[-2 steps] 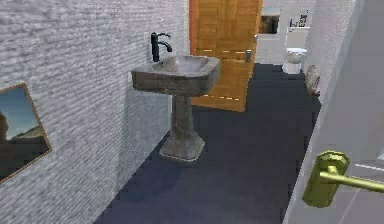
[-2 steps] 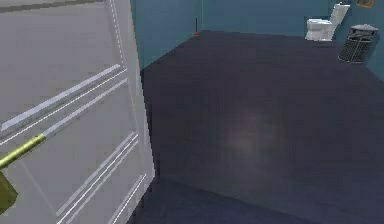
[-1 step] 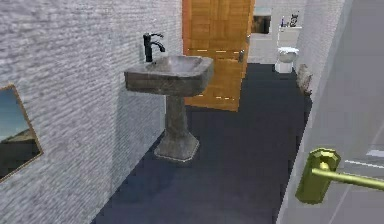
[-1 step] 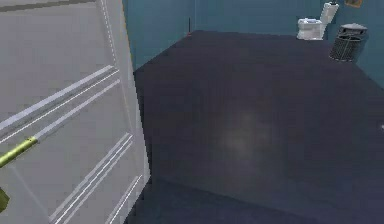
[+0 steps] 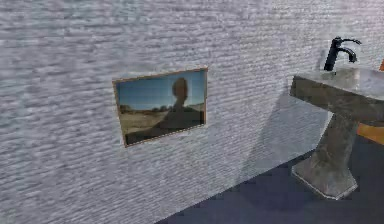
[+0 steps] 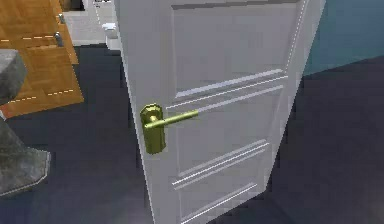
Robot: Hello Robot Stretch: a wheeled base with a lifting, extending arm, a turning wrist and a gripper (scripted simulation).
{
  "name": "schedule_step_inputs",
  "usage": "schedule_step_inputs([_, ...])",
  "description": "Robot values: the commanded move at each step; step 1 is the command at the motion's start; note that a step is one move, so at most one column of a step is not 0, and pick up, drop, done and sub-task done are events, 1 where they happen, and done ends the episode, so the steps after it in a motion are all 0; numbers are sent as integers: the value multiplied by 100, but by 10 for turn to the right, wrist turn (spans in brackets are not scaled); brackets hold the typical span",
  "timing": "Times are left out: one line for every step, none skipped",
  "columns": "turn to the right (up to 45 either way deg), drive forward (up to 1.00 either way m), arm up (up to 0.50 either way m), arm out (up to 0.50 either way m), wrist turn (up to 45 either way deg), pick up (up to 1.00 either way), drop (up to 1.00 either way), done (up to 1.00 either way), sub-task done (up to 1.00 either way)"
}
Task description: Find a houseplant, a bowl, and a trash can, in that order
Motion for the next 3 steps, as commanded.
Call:
schedule_step_inputs([-270, 0, 0, 0, 0, 0, 0, 0, 0])
schedule_step_inputs([0, 15, 0, 0, 0, 0, 0, 0, 0])
schedule_step_inputs([450, 0, 0, 0, 0, 0, 0, 0, 0])
